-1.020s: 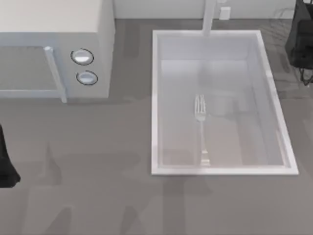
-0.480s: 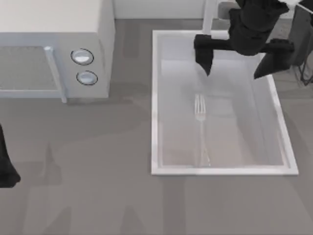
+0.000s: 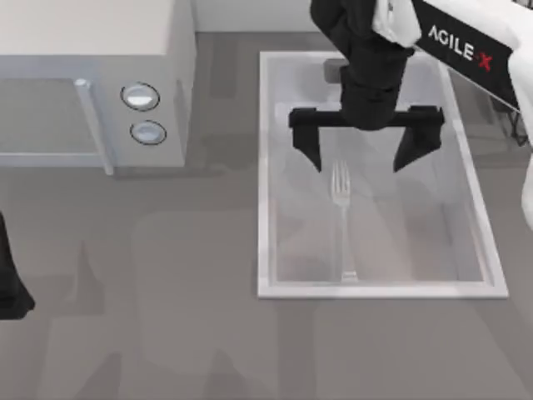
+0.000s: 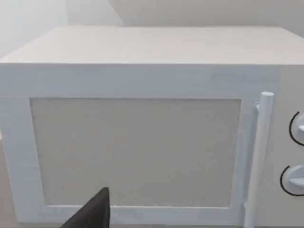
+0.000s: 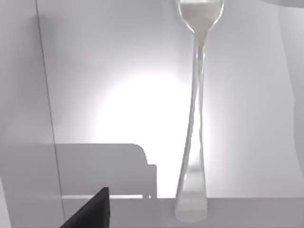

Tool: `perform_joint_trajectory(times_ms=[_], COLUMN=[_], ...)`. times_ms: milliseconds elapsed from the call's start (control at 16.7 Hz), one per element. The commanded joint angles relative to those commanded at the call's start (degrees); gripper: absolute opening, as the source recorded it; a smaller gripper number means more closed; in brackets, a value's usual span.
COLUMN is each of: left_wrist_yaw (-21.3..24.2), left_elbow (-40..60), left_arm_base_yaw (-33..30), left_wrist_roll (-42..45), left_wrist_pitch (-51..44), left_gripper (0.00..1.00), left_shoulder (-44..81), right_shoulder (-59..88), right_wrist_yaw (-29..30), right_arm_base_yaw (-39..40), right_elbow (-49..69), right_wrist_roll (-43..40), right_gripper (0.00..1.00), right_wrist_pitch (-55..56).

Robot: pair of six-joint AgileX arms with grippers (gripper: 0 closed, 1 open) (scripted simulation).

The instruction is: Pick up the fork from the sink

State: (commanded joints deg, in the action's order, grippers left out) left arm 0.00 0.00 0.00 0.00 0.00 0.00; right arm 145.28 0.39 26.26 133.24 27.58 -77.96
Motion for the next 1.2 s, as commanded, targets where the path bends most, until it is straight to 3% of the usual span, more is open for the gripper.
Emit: perform_joint_trajectory(times_ms=[360,900,1200], left_wrist_yaw=[0.0,0.0,0.0], left_elbow=[0.0,0.0,0.0], left_arm_base_yaw=[0.0,0.0,0.0], left_wrist_roll=[0.0,0.0,0.0], left_wrist_pitch=[0.0,0.0,0.0], left_gripper=[1.0,1.0,1.0], left_shoulder=[0.0,0.0,0.0], right_shoulder=[0.35,7.9,9.42], right_wrist_yaw=[-0.02,0.11,0.13], right_arm_base_yaw=[-0.3,0.0,0.07], right_elbow=[-0.79,-13.72,-16.19], right_wrist_roll=[-0.04,0.1,0.14], right_gripper=[1.0,1.0,1.0], right_wrist_pitch=[0.98,22.13,25.6])
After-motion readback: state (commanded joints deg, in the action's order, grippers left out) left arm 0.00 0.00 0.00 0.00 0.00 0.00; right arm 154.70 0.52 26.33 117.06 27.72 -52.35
